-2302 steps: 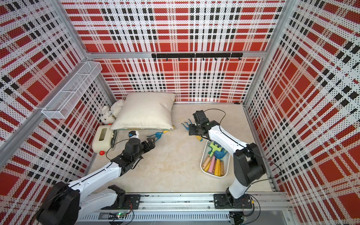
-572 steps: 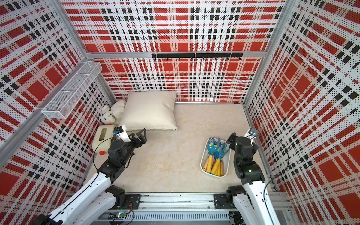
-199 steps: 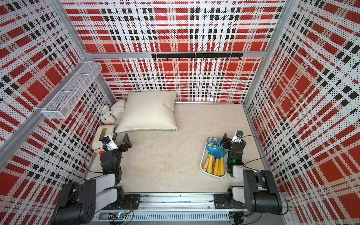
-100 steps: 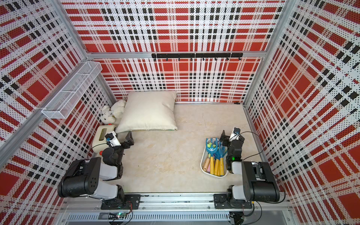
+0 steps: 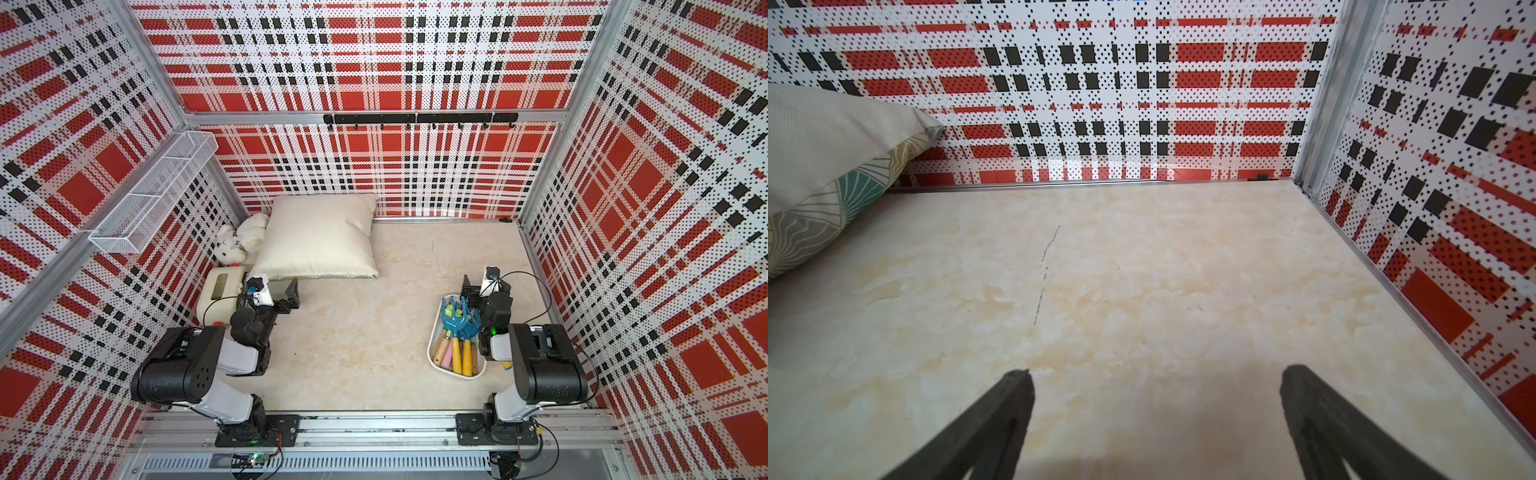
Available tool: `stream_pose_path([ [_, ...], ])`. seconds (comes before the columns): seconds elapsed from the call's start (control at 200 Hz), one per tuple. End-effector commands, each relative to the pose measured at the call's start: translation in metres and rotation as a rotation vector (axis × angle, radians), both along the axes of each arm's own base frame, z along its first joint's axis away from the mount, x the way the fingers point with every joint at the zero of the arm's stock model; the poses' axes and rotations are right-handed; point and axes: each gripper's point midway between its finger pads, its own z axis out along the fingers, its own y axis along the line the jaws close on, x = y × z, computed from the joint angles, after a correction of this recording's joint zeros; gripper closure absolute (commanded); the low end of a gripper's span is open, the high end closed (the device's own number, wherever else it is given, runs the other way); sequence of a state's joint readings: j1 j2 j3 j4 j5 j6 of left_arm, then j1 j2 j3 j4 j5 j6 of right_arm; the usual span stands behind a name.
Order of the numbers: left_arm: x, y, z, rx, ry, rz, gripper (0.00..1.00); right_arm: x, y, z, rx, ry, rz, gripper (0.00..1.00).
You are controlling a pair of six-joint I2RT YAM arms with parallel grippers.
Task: Put the rake into the storage box
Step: Reset both arms
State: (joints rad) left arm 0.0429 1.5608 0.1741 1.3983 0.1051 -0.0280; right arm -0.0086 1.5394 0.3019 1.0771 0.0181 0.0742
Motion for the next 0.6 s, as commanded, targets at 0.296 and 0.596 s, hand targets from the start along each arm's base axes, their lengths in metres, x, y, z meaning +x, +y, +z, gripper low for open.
stream_pose_path([
  [0.296, 0.0046, 0.0022, 0.0051, 0.033, -0.015, 0.019, 0.01, 0.0027, 0.0041, -0.0032, -0.019, 0.021, 0.006, 0.0],
  [0.596, 0.0046, 0.0021, 0.0048, 0.034, -0.014, 0.019, 0.01, 0.0027, 0.0044, -0.0029, -0.019, 0.02, 0.006, 0.0],
])
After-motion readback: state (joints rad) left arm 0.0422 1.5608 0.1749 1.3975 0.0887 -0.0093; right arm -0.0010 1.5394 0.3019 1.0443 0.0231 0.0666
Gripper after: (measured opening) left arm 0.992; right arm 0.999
